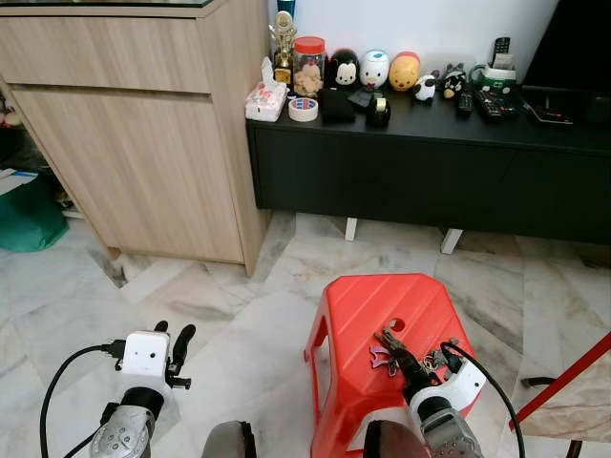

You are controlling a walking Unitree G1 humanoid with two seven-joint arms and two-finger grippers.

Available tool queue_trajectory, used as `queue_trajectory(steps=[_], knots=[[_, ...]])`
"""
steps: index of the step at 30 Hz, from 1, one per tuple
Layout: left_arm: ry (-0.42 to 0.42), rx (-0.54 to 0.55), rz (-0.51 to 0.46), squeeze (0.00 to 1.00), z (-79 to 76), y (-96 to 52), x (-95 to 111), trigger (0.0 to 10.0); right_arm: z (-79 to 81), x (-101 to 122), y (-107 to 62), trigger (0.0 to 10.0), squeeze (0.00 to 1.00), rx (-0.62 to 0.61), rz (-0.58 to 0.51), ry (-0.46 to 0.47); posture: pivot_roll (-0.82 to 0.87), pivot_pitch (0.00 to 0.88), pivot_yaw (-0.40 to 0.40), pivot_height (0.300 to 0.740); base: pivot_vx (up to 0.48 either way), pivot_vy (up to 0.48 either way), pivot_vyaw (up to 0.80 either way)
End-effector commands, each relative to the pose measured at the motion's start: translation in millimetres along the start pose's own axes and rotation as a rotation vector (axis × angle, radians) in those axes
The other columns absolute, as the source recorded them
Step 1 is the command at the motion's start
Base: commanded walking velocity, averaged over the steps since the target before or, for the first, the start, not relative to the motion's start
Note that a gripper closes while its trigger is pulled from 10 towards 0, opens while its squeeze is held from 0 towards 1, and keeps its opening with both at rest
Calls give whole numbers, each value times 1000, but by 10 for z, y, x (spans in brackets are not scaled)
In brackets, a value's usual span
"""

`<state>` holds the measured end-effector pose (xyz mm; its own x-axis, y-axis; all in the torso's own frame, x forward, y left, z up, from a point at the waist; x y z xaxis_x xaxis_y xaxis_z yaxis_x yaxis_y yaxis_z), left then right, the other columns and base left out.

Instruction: Hang keys on a hook

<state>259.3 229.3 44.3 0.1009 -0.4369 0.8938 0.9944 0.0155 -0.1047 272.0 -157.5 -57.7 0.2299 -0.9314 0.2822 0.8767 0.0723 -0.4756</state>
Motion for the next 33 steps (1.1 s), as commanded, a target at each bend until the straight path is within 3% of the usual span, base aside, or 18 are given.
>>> queue_trajectory(steps=[1, 33], knots=[[23, -12, -1, 0, -6, 10, 3, 10000, 40, 2, 27, 10000, 0, -3, 7, -5, 116, 21, -31, 604, 0, 0, 0], [38, -29, -6, 0, -29, -2, 7, 10000, -120, -84, -73, 10000, 0, -11, 10, 30, 112, 28, -28, 604, 0, 0, 0]])
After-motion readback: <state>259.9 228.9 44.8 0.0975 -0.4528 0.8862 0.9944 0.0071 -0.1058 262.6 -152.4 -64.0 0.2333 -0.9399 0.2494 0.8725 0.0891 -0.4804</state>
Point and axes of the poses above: a point about 5 cm out from each wrist's last joint towards the gripper, its own y axis pointing out of the wrist towards the gripper, its own x axis along the axis of the wrist's last joint, z = x × y, the point moved 3 cm from there along y, pointing out of the wrist towards the gripper, and after that the axes turned 15 degrees about y, right-handed, at the moved point
